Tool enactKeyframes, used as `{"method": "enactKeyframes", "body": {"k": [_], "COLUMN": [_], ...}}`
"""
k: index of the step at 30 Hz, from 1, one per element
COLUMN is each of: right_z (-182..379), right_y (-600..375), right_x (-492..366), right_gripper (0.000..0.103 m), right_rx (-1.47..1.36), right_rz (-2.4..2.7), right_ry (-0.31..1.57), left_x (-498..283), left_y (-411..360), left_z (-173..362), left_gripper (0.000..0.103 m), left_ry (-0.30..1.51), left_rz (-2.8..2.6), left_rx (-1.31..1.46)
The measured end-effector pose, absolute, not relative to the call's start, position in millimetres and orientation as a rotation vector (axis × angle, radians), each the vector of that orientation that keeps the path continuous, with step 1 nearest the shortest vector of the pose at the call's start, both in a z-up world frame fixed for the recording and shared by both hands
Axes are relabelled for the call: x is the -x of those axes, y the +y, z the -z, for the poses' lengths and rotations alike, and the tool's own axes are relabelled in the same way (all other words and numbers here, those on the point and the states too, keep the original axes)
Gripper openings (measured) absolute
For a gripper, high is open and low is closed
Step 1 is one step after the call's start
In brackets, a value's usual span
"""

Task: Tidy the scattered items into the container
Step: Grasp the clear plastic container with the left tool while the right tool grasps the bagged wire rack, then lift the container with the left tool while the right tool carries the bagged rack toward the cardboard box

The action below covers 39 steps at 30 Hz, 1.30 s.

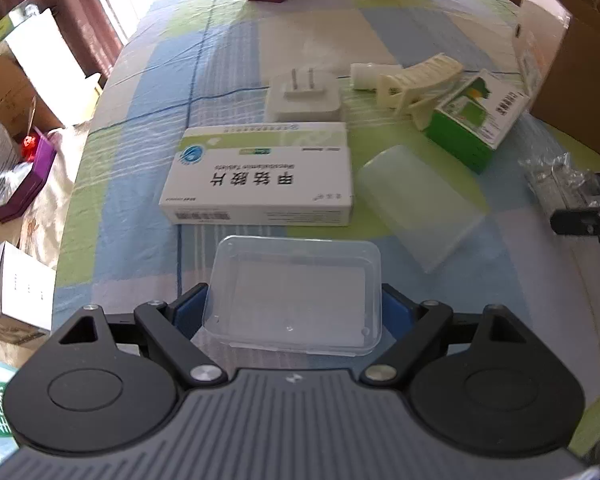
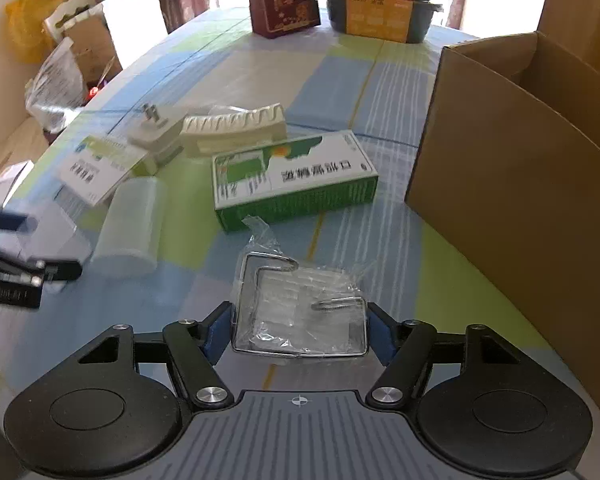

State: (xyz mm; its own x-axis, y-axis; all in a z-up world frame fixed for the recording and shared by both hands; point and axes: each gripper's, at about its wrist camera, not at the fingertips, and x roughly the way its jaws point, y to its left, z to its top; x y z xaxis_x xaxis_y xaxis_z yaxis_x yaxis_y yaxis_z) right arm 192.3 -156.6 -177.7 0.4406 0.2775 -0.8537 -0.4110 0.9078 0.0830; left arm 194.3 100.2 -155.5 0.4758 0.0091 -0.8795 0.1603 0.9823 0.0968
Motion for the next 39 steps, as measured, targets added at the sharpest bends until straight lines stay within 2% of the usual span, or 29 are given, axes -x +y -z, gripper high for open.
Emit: {"method": "enactKeyframes", "body": {"k": [16, 25, 39], "right_z": [106.3, 64.1, 13.5], "right_y": [-233.8, -282.8, -335.9], "right_x": [-126.3, -113.7, -127.5], "right_gripper": [0.071, 0.071, 0.071], "right_rx": [-0.042, -0.140, -0.190], "right_rz": [-0.446, -0.392, -0.304], "right_ry": [0.988, 0.907, 0.799], "left_x": [-155.5, -168.6, -200.3], "left_y": [37.0, -29.4, -108.3], "left_z": [79.7, 36.5, 1.0], "left_gripper": [0.085, 0.085, 0.085], "left_ry": [0.945, 0.835, 0.713], "left_rz": [0.303, 0.484, 0.647], "left_rx": [-0.236, -0.275, -0.374]}}
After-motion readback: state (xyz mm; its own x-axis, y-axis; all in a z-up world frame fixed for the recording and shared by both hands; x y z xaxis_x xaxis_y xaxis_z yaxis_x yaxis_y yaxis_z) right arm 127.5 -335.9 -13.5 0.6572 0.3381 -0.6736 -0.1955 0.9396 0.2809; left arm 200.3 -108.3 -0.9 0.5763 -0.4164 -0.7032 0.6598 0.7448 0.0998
